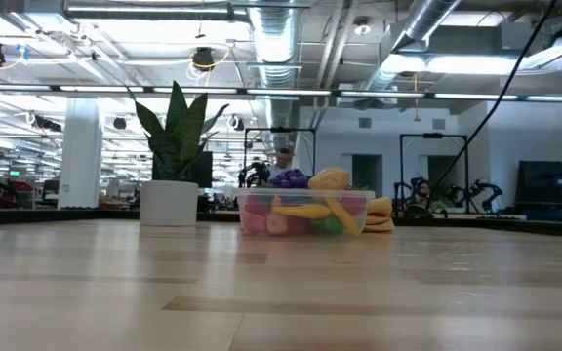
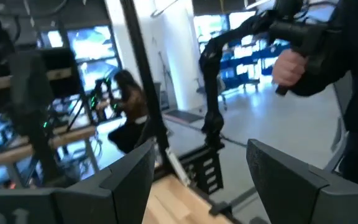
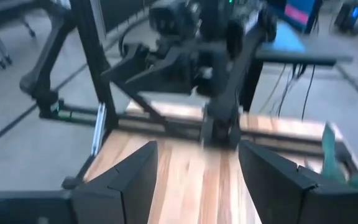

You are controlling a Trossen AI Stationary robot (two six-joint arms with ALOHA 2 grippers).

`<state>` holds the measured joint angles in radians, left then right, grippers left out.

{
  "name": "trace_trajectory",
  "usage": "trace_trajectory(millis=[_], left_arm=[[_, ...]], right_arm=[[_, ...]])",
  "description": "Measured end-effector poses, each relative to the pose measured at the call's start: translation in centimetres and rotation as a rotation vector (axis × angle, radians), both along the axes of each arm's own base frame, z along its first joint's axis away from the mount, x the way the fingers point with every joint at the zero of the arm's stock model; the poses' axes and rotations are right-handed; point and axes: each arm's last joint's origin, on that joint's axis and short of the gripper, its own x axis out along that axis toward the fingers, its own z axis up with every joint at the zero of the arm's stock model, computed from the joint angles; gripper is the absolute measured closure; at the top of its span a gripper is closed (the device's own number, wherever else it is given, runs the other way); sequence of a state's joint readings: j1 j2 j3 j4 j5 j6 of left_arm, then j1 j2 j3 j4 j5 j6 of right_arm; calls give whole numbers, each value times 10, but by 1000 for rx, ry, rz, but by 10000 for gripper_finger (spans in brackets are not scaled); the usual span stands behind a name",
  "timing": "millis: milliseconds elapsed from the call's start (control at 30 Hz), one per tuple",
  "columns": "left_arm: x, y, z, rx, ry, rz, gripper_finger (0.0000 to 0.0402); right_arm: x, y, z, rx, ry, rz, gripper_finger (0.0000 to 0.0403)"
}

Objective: Pick and placing Produce into tupperware
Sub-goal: Return to Home Position

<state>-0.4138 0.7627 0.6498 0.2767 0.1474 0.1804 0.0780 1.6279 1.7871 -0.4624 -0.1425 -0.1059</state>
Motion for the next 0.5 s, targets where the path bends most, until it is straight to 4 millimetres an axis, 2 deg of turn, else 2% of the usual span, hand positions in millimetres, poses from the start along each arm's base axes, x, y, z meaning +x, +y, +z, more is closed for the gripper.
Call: trace_trajectory(millis=[200,367,500], left_arm=[[-11,21,-4,0,98,109,155],[-35,37,0,-6,87,196,155],[-57,45,4,-12,44,231,155]], right_arm=[[-11,4,-2,18,105,1,183],[-29,16,15,-54,22,42,185],[-48,16,29,-76,-13,1,186]])
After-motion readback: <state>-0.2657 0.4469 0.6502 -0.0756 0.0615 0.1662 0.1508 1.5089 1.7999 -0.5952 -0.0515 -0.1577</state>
